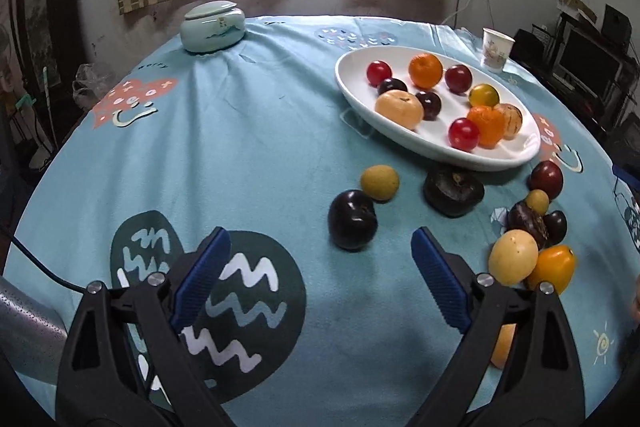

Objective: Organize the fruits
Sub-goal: 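Grasp the dark purple plum with the left tool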

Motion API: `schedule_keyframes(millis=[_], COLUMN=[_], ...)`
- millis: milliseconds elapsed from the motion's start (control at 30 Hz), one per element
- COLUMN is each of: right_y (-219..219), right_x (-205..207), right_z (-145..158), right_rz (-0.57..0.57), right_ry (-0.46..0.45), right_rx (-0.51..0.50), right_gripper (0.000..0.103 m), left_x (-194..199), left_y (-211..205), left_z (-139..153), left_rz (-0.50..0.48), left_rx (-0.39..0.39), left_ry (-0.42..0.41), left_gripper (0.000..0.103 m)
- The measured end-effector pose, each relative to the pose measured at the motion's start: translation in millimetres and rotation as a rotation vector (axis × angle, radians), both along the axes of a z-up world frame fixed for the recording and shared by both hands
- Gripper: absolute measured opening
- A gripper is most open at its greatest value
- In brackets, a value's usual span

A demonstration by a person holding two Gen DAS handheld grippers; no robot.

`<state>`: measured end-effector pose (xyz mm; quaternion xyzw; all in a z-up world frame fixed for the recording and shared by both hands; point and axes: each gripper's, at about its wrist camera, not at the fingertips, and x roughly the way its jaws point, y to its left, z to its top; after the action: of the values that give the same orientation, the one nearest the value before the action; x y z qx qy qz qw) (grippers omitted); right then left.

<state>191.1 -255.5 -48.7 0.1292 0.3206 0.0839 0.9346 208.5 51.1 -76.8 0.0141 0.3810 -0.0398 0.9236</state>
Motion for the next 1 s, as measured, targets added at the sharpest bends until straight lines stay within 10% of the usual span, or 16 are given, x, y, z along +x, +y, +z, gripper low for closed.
schedule_keyframes(millis=[467,1000], right_y=[2.4,11.5], right_x=[2.4,3.1], right_z=[-3.5,-5.5], right_rz=[0.01,0.047], right_ry=[0.024,0.022], right_rx=[-0.002,-0.031], right_gripper=[0.102,0.102], left_x=[21.8,33.2], left_y=[-23.5,-14.2], left_z=[-14.1,-20.8], left_rz=[-0.147,-0.133], left_rx=[-0.035,-0.09], left_ry=[0.066,0.11], left_gripper=[0.05,0.031])
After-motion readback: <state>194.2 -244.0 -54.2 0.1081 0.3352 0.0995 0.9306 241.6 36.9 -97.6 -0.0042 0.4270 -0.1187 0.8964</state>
